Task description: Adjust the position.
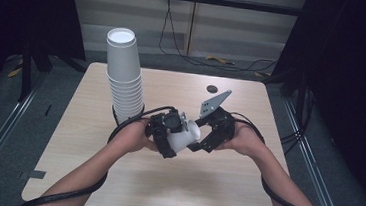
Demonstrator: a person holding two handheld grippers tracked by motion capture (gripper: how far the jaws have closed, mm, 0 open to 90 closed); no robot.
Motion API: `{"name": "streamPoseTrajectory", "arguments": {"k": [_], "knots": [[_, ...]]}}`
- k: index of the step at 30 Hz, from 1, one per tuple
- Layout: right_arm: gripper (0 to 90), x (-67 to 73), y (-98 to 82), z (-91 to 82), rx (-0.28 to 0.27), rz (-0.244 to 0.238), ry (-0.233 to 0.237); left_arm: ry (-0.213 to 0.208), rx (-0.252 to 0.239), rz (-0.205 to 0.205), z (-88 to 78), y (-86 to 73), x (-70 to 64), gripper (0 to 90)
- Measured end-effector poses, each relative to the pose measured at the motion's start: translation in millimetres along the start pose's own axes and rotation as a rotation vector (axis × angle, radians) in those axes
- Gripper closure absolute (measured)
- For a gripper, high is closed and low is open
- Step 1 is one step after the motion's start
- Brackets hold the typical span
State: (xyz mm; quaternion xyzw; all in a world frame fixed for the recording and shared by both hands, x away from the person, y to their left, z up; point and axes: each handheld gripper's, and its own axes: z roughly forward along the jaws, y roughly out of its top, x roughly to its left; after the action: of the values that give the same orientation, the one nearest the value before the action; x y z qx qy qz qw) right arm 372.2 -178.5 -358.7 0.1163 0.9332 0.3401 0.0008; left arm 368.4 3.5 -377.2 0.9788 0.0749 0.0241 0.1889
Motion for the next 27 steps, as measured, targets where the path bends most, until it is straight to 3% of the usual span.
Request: {"name": "streamPoseTrajectory", "arguments": {"k": [2,8,10,11,17,27], "knots": [[17.0,0.5,1.3,0.7,0.003,-0.001,0.002,0.008,0.0,0.021,-0.7,1.2,0.4,17.0],[18.4,0.1,3.9,2.3,-0.002,0.004,0.016,0.002,-0.001,0.025,-1.1,2.1,0.7,17.1],[18.7,1.4,5.3,3.1,-0.002,0.006,0.023,0.02,-0.002,0.037,-1.2,2.6,0.7,17.1],[18.7,1.5,5.8,3.7,0.001,0.002,0.022,0.002,-0.01,0.027,-0.4,2.4,0.3,17.1],[22.4,2.5,7.5,7.3,-0.001,0.008,0.035,0.002,0.004,0.041,1.7,2.4,0.7,17.2],[25.9,3.8,8.1,6.1,-0.007,-0.023,0.017,0.028,-0.006,0.068,-0.1,0.5,0.7,16.4]]}}
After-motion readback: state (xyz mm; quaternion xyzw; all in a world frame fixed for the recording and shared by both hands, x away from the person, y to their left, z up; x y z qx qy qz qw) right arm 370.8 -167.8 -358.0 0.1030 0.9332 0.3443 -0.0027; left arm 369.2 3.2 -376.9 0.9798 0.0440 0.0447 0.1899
